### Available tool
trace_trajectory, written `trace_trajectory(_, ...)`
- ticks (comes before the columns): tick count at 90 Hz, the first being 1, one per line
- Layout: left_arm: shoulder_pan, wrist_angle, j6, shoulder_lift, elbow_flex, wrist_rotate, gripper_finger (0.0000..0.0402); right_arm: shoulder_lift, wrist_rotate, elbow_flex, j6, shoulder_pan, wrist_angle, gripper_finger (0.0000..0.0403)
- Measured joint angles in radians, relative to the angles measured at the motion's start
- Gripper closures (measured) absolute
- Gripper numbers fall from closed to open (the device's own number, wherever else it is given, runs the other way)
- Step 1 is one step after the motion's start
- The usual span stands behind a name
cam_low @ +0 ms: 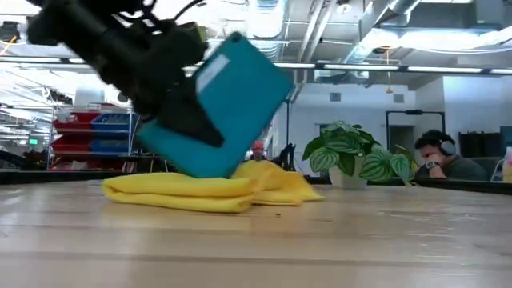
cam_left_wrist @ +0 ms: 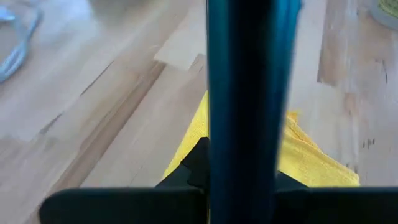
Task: Clean tablet
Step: Wipe the back of the tablet using microfiber towel
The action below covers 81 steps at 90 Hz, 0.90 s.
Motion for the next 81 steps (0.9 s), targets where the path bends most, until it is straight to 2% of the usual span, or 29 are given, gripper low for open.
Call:
trace_trajectory(25,-0.065,0.005,0.036,-0.119,-0.002,-0.022,0.0391,0.203,-0.102,0.088,0.029,-0.081,-0.006,0.0075)
trace_trajectory(49,-0.122,-0.042,0.017,-0.183,-0.008,-0.050,0.0391,0.387,-0.114,0.136,0.112,-0.110,0.023,0.0075)
trace_trajectory(69,-0.157,-0.083,-0.100,-0.194,-0.072,-0.067,0.0391,0.506,-0.117,0.166,0.225,-0.146,0.060,0.0075)
trace_trajectory(81,-0.186,-0.188,-0.192,-0.227,-0.073,-0.076,0.0391,0.586,-0.157,0.189,0.236,-0.196,0.093,0.0076)
